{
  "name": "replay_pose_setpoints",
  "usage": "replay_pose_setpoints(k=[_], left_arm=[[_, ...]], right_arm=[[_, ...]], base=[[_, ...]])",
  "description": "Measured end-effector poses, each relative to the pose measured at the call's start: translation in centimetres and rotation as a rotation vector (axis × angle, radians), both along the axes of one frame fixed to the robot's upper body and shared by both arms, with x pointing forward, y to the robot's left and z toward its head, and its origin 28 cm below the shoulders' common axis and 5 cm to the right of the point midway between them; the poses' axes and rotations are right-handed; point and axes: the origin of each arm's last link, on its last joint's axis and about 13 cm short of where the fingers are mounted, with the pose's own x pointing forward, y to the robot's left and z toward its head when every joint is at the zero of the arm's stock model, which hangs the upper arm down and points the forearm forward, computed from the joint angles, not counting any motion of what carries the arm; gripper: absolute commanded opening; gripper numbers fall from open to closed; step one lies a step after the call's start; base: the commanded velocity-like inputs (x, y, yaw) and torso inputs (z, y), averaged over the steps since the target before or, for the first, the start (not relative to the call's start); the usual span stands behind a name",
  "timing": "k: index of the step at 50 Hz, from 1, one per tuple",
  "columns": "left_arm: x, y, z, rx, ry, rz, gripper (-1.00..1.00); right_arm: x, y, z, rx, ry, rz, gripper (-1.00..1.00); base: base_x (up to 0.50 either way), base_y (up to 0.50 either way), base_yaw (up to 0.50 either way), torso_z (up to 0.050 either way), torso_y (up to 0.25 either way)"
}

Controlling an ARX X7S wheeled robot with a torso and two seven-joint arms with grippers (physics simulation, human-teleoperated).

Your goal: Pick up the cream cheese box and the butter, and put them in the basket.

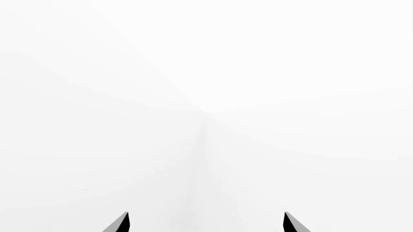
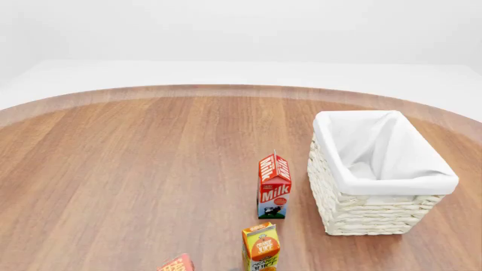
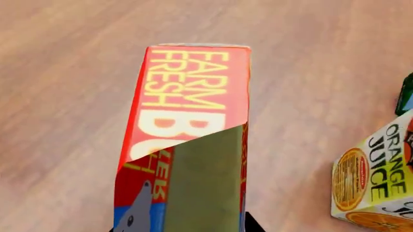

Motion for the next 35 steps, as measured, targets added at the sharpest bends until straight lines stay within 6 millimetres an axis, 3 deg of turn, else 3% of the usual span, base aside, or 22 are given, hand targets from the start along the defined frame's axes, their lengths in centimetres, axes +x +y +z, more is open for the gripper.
replay_pose_setpoints(k=[18,35], left_arm=[[0.1,-0.3,0.0,0.007,0.005,-0.008,1.0],[0.1,-0.4,0.1,0.013,0.003,-0.011,1.0]], right_arm=[[0.6,-1.9,6.6,0.137,-0.281,-0.074,-1.0],[0.2,-4.7,11.4,0.181,-0.437,-0.132,-1.0]], base=[[0.0,0.0,0.0,0.001,0.001],[0.0,0.0,0.0,0.0,0.001]])
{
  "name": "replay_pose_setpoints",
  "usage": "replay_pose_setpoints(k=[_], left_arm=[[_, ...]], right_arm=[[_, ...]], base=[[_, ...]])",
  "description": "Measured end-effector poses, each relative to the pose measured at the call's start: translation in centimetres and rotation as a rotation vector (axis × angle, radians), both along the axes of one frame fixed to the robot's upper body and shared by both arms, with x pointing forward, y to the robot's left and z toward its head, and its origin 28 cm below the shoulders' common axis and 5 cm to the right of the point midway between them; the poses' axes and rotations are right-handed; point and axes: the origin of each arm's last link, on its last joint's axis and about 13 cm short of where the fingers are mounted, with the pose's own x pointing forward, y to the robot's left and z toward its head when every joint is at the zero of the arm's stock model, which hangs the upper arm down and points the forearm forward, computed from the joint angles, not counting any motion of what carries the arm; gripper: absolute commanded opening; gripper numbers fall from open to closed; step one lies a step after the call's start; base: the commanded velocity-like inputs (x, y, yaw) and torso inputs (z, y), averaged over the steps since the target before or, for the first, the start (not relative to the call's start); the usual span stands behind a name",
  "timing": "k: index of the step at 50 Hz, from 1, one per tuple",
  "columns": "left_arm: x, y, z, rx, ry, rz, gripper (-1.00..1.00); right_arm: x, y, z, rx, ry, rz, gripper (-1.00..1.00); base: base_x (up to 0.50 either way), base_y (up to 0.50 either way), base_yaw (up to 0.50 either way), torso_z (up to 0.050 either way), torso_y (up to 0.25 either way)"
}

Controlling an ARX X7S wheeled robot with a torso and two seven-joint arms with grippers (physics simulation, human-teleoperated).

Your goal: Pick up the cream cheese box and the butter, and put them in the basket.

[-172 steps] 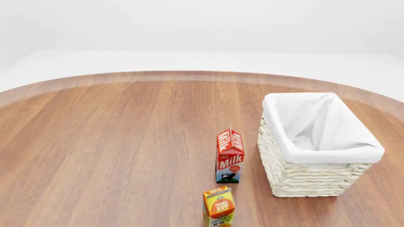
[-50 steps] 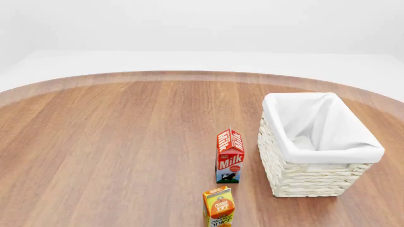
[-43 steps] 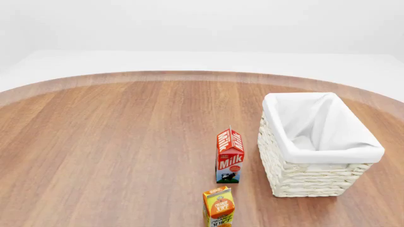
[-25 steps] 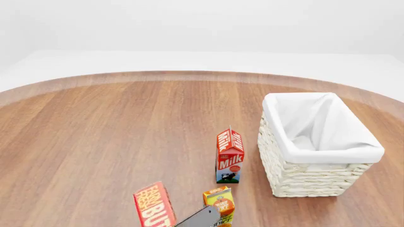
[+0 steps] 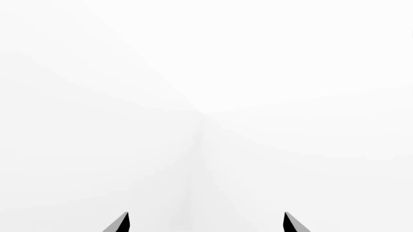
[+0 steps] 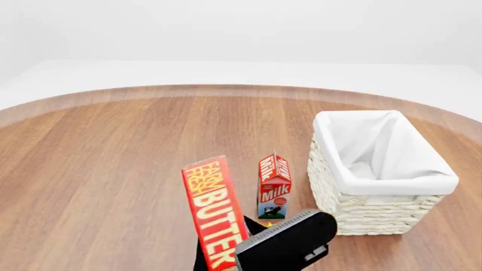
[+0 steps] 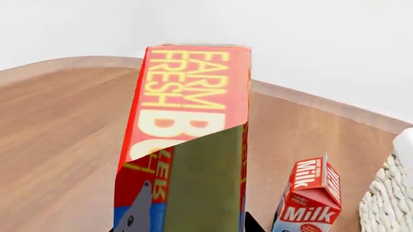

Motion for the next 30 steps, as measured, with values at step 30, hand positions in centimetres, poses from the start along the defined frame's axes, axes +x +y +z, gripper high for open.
replay_pose_setpoints(k=[30], left_arm=[[0.0,-0.3,0.2,0.011,0.002,-0.002,1.0]], right_arm=[[3.3,-9.1,8.8,-0.163,-0.331,-0.376,-1.0]], base=[[0.0,0.0,0.0,0.001,0.001]])
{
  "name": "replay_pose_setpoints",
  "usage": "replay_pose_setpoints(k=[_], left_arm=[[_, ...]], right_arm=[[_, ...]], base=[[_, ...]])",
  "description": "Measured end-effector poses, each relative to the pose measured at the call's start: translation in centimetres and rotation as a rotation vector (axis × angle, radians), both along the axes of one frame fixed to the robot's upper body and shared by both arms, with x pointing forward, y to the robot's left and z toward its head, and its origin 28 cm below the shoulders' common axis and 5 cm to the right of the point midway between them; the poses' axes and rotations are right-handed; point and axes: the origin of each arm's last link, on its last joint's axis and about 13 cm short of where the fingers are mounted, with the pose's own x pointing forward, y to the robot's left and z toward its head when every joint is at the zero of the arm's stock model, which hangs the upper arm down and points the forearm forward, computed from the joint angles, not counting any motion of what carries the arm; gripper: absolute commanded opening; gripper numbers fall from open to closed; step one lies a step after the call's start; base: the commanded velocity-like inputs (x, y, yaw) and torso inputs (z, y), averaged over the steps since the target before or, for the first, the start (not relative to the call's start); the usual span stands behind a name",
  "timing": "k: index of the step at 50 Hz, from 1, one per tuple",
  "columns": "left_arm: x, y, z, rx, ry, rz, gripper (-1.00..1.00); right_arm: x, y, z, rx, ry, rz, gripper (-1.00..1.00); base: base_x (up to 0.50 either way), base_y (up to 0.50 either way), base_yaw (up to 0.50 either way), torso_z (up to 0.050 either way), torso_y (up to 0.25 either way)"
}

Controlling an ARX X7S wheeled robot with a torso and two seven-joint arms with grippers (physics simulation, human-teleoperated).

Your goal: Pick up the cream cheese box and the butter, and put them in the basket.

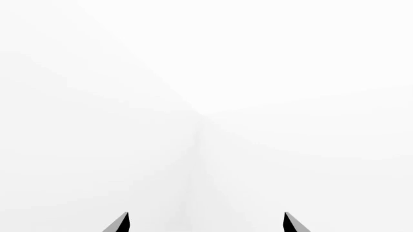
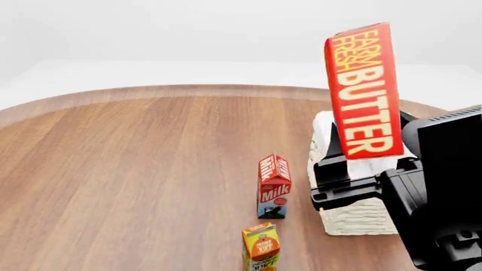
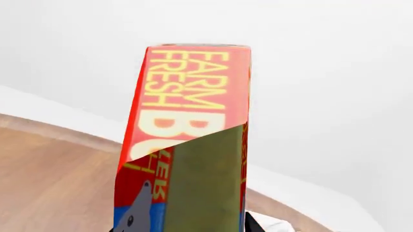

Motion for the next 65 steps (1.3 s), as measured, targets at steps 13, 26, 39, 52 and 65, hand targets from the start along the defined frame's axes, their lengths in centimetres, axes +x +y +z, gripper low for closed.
replay_pose_setpoints(k=[13,26,39,52,65], left_arm=[[0.0,-0.1,0.1,0.004,0.0,-0.003,1.0],[0.0,-0.2,0.2,0.008,-0.001,-0.004,1.0],[0.0,-0.2,0.3,0.01,-0.004,-0.005,1.0],[-0.1,-0.3,0.4,0.013,-0.007,-0.005,1.0],[-0.2,-0.4,0.5,0.015,-0.008,-0.007,1.0]], right_arm=[[2.2,-2.5,2.4,-0.043,-0.003,-0.087,-1.0],[5.3,-4.3,3.5,-0.055,0.059,-0.14,-1.0],[7.7,-5.7,4.7,-0.081,0.088,-0.177,-1.0],[10.2,-7.0,5.0,-0.009,0.205,-0.183,-1.0],[13.0,-8.0,4.0,0.096,0.333,-0.161,-1.0]], base=[[0.0,0.0,0.0,0.0,0.002],[0.0,0.0,0.0,0.001,0.001],[0.0,0.0,0.0,0.001,0.002],[0.0,0.0,0.0,0.0,0.002],[0.0,0.0,0.0,0.001,0.002]])
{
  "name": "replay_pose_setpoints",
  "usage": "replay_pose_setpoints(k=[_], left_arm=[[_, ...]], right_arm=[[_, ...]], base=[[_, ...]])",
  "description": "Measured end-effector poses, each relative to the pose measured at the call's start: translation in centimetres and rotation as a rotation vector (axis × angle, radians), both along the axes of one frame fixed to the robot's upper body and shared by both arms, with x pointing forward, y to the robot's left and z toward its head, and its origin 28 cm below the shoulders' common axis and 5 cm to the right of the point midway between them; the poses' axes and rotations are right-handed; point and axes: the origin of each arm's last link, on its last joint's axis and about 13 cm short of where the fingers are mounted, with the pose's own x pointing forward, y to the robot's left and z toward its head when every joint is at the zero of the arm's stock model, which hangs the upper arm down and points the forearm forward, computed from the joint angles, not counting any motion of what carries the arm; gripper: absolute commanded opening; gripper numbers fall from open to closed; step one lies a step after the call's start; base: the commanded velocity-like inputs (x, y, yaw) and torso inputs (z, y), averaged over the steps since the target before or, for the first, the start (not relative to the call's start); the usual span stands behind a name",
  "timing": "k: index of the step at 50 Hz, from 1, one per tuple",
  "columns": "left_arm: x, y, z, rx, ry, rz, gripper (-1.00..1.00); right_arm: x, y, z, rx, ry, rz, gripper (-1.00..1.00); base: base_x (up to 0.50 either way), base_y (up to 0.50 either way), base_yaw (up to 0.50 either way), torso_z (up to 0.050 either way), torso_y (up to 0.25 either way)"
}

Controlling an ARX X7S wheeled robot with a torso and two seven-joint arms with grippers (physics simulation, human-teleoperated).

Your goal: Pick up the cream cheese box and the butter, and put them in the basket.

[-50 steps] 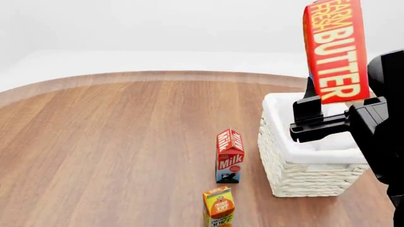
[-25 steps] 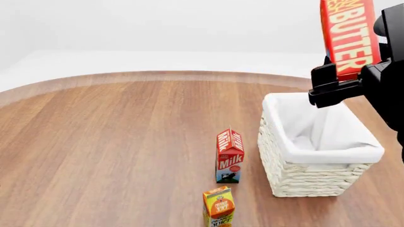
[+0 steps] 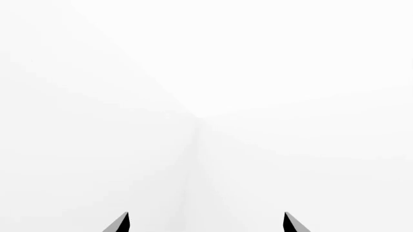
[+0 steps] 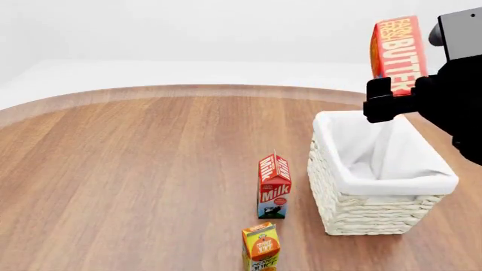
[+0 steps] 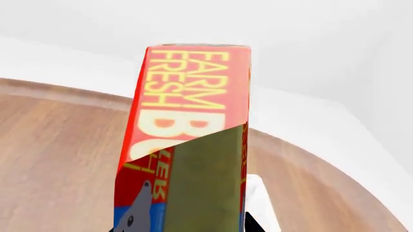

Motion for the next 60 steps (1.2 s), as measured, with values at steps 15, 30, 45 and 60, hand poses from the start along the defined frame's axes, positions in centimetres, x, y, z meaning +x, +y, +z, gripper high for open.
replay_pose_setpoints(k=[15,30,45,60], left_arm=[[0.1,-0.1,0.0,0.001,0.002,-0.004,1.0],[0.1,-0.2,0.0,0.004,0.006,-0.01,1.0],[0.1,-0.3,0.0,0.007,0.008,-0.014,1.0],[0.1,-0.3,0.0,0.009,0.009,-0.017,1.0]], right_arm=[[2.4,-1.6,-1.9,0.081,0.086,-0.048,-1.0],[3.9,-3.4,-3.7,0.074,0.15,-0.096,-1.0],[4.7,-4.5,-6.2,0.037,0.238,-0.084,-1.0],[5.2,-5.1,-7.9,0.043,0.287,-0.089,-1.0]], base=[[0.0,0.0,0.0,0.0,0.001],[0.0,0.0,0.0,0.001,0.001],[0.0,0.0,0.0,0.001,0.001],[0.0,0.0,0.0,0.001,0.001]])
